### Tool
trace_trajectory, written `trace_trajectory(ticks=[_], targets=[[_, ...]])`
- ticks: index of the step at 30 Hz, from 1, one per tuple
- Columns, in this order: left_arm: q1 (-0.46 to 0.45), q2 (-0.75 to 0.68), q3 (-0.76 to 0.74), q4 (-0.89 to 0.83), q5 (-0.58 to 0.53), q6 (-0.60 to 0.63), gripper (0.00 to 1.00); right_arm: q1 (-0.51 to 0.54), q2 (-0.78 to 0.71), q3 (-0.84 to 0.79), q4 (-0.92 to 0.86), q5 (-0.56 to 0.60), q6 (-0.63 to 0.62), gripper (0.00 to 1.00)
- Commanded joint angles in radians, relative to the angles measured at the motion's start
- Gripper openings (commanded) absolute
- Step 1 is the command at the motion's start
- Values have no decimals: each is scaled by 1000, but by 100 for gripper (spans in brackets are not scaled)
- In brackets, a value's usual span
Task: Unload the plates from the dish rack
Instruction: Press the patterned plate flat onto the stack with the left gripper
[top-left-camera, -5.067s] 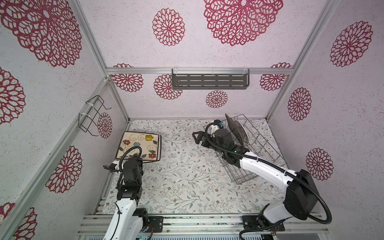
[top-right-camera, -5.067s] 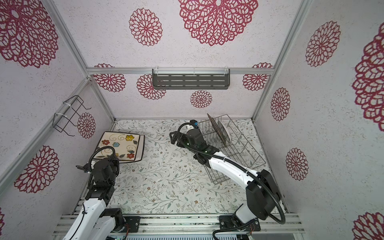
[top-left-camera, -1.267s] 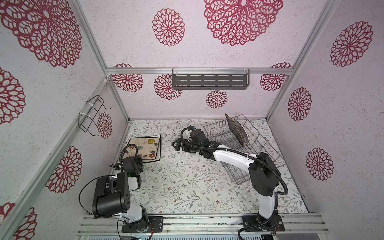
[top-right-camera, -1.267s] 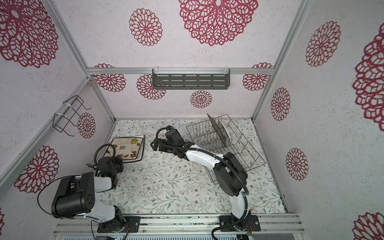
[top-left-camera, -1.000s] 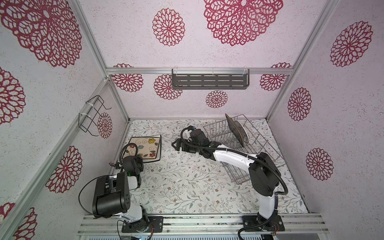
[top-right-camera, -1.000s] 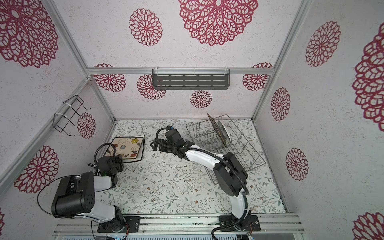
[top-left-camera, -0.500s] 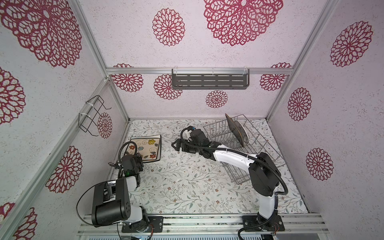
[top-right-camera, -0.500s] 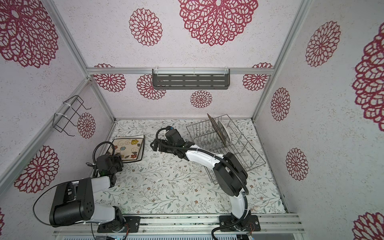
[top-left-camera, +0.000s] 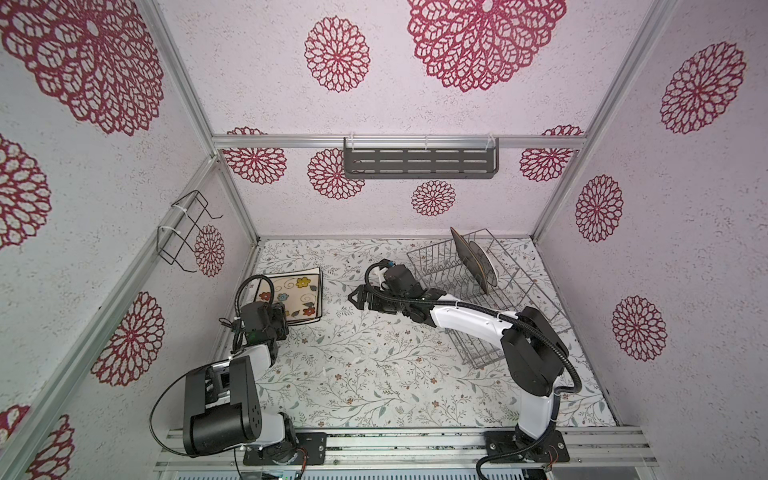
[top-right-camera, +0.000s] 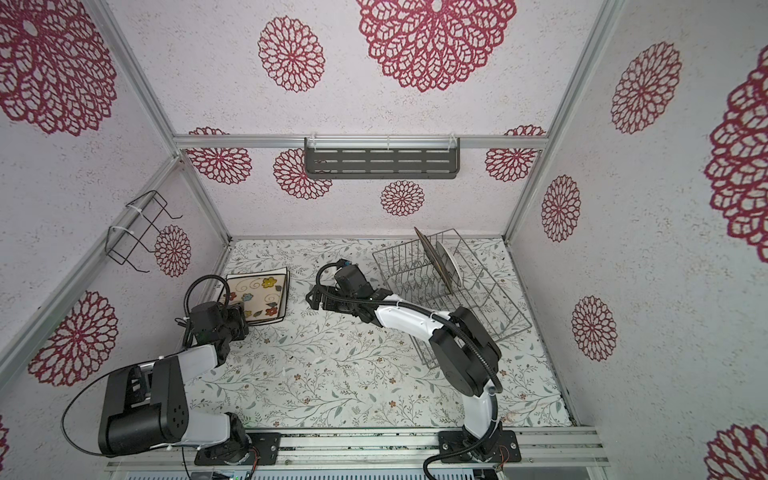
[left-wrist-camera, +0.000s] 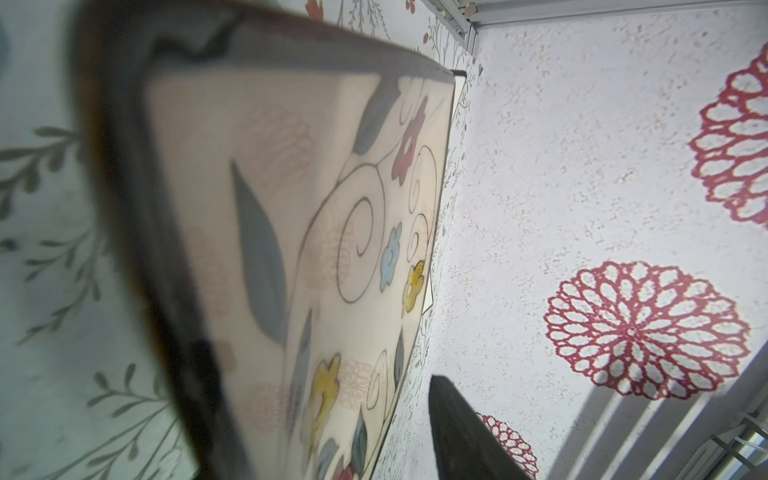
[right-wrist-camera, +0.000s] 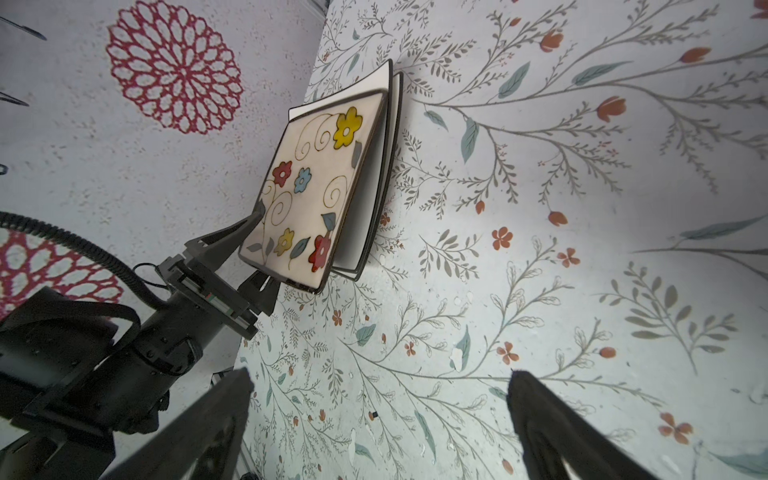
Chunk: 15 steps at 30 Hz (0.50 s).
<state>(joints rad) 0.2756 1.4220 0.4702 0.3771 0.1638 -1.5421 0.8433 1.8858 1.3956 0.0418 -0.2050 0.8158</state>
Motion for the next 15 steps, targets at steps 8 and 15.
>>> trace_trajectory(ticks=[8, 15], targets=[[8, -28, 63, -59, 25, 60, 67, 8, -75, -5, 33, 23, 19, 99], [7, -6, 89, -33, 87, 57, 69, 11, -64, -1, 34, 21, 27, 99]])
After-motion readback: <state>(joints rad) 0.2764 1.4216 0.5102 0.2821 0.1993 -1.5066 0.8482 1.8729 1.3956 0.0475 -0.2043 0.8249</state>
